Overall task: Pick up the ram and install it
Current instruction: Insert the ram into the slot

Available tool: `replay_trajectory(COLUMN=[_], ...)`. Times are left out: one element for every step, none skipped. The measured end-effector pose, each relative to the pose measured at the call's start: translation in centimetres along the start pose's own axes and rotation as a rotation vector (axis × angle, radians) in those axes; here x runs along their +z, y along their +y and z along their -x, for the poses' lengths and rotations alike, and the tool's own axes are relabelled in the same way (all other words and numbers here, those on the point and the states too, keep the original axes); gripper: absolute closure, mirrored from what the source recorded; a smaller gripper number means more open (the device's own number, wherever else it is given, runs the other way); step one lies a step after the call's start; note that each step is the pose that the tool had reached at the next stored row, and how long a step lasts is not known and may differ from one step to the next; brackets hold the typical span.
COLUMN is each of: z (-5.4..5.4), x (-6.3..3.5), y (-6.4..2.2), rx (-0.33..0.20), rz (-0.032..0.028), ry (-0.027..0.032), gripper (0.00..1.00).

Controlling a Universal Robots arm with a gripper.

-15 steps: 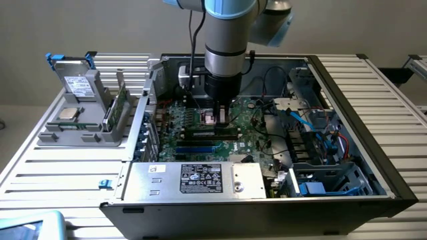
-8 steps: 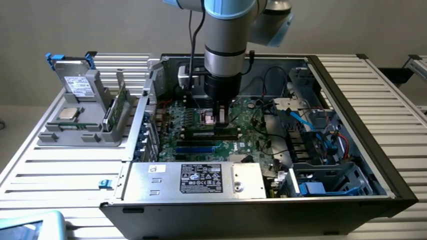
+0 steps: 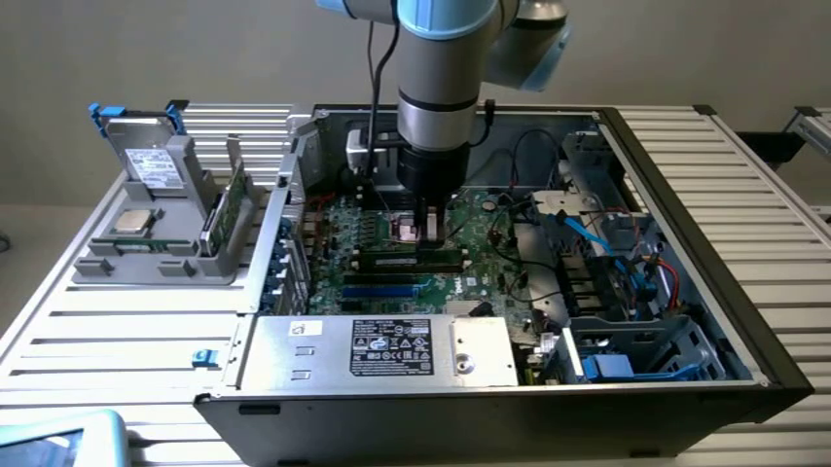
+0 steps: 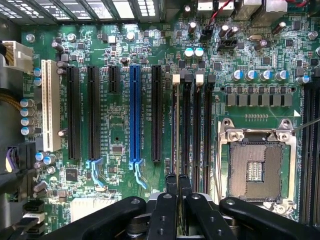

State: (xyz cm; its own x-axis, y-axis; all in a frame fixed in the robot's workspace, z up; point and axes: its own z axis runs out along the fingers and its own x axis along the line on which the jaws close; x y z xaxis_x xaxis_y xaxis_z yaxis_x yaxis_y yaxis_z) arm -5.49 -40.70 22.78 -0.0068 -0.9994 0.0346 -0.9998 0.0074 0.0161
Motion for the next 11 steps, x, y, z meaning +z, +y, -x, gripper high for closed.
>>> replay_trajectory(z=[0.0,0.0,0.0,0.0,0.0,0.0,0.01,0.01,0.01,0.01,0.0], x=[0.02,0.04,0.04,0.05,0.05,0.06,0.06,0.05,-0.03,-0.23,-0.52], y=[0.0,0.0,0.0,0.0,0.0,0.0,0.0,0.0,-0.01,-0.03,-0.09], rx=[0.0,0.0,0.0,0.0,0.0,0.0,0.0,0.0,0.0,0.0,0.0], rz=[0.0,0.0,0.0,0.0001,0.0001,0.0,0.0,0.0,0.0,-0.0001,-0.0001], ry=[0.0,-0.0001,0.0,0.0001,0.0,0.0,0.0,0.0,0.0,-0.0001,0.0], gripper=[0.87,0.87,0.87,0.87,0.85,0.85,0.79,0.79,0.79,0.79,0.79])
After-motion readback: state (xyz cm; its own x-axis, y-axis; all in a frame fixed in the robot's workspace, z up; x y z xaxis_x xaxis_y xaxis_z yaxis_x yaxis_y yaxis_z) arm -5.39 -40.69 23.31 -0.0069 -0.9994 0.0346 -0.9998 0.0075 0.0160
